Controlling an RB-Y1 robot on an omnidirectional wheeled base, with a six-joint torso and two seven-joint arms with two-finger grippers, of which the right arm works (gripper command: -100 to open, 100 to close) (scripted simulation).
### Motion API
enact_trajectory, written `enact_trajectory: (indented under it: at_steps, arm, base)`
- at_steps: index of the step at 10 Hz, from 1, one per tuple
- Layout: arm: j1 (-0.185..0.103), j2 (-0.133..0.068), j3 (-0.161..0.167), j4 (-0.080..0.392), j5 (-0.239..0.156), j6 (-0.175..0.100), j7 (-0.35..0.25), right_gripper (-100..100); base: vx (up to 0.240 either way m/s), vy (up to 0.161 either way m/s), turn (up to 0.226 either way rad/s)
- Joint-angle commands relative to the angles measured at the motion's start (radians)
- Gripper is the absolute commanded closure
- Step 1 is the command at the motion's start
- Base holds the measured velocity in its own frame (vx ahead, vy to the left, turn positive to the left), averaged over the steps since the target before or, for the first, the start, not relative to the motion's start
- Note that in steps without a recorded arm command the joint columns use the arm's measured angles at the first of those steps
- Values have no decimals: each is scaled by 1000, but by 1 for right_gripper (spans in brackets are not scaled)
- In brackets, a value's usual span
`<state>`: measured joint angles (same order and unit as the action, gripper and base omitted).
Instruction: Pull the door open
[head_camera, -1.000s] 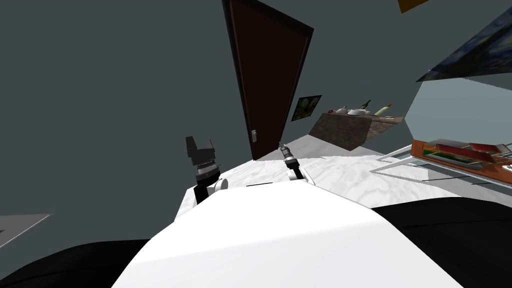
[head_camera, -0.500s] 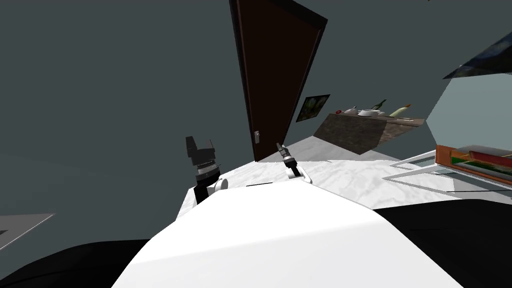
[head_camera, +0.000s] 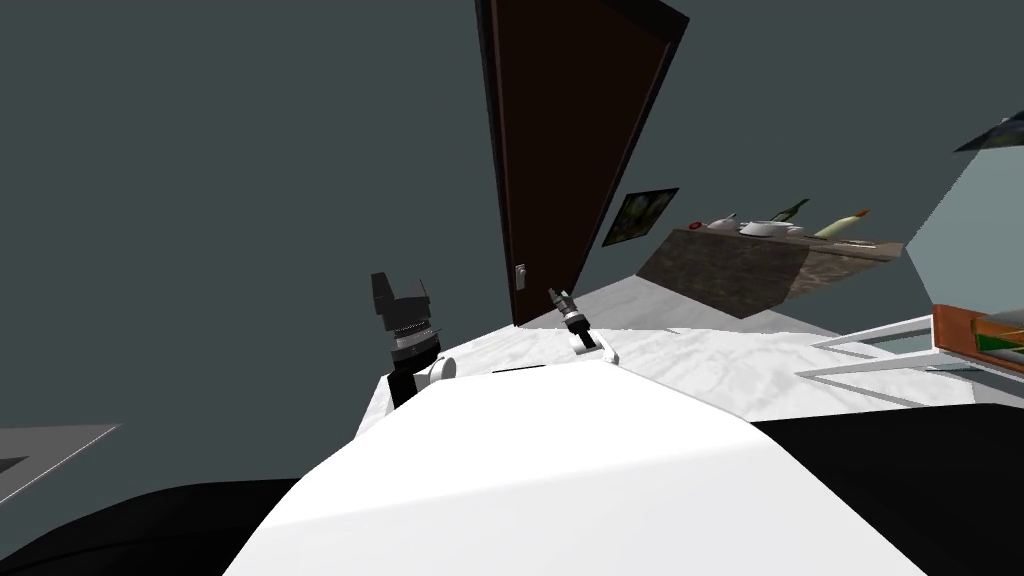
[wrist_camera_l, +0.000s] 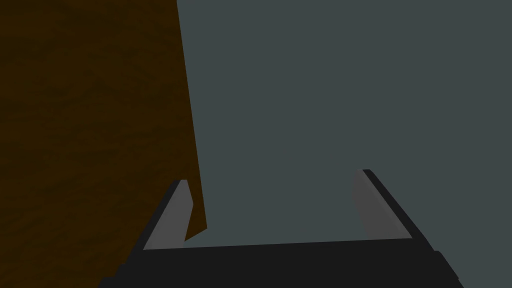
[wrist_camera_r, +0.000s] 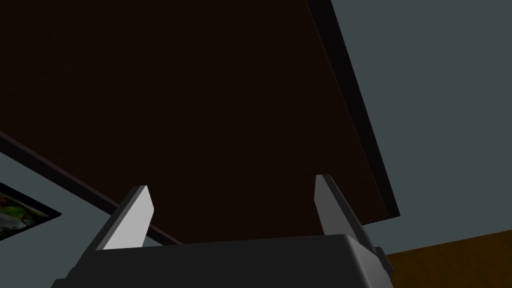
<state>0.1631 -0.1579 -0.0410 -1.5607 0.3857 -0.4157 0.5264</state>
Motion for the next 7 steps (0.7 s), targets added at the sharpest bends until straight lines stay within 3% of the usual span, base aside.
enact_trajectory:
  at_steps: [1,7]
  arm:
    - [-20,-5,0,37,17,-1,37,-100]
    - [-94,-25,0,166,72,-5,150,-100]
  base:
    - [105,40,63]
    - [108,29,61]
